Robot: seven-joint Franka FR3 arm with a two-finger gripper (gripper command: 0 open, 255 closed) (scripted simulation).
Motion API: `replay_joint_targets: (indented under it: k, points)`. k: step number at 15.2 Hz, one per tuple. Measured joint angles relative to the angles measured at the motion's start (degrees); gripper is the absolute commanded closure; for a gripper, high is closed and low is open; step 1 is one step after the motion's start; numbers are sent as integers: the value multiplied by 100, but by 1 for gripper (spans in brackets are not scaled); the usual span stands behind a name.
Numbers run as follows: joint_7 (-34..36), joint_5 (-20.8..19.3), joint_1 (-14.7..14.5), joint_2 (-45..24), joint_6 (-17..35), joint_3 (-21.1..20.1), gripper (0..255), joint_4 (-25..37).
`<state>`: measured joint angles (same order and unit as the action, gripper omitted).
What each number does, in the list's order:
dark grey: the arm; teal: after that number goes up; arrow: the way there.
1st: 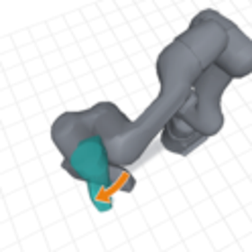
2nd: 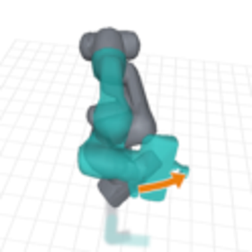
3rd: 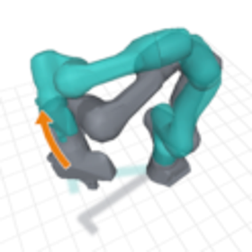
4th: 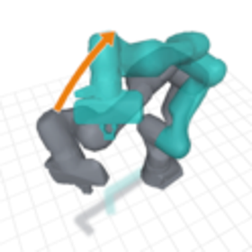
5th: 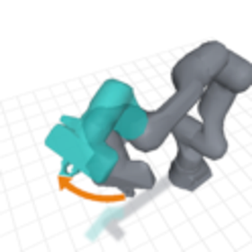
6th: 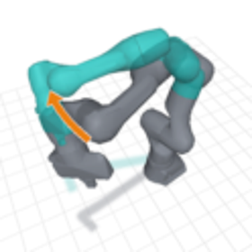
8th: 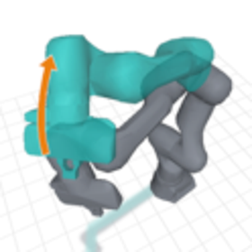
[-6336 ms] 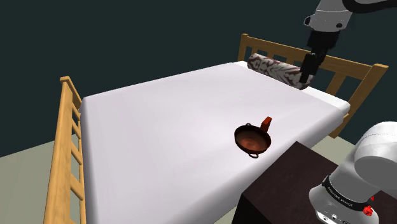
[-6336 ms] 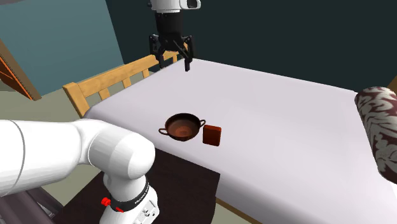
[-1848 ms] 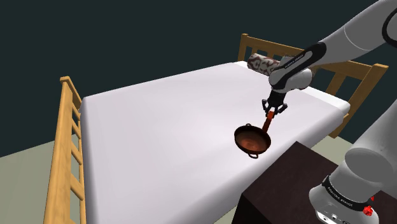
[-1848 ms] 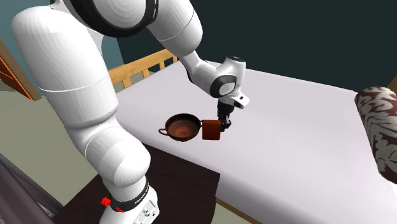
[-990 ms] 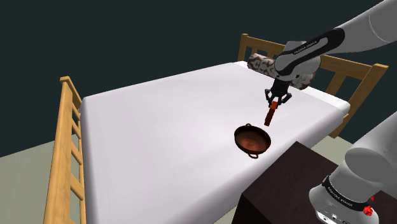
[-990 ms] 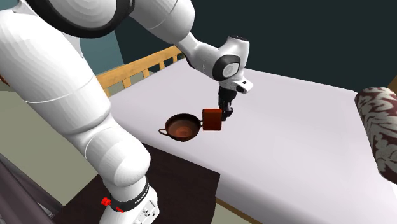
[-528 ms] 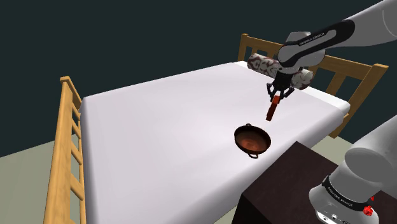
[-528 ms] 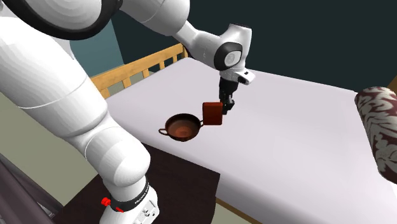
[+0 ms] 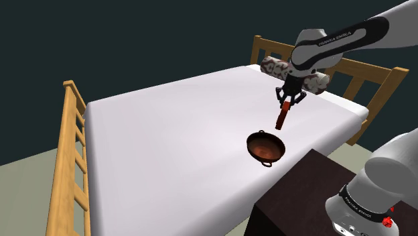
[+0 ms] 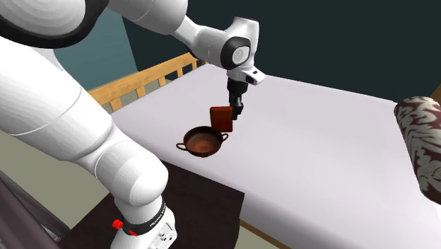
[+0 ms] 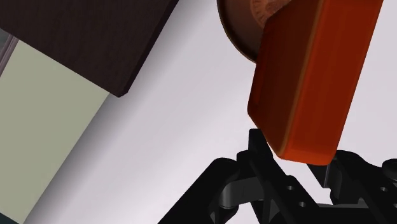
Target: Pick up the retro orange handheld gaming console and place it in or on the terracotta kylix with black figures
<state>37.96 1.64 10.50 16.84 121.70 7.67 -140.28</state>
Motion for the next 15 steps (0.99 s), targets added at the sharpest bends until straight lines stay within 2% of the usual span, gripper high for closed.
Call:
replay_joint_targets:
  k: [7,15]
  points:
    - [975,252,-436,648,-176,-695,255,-423]
    - [1017,322,-491,387,504,-759,255,-842]
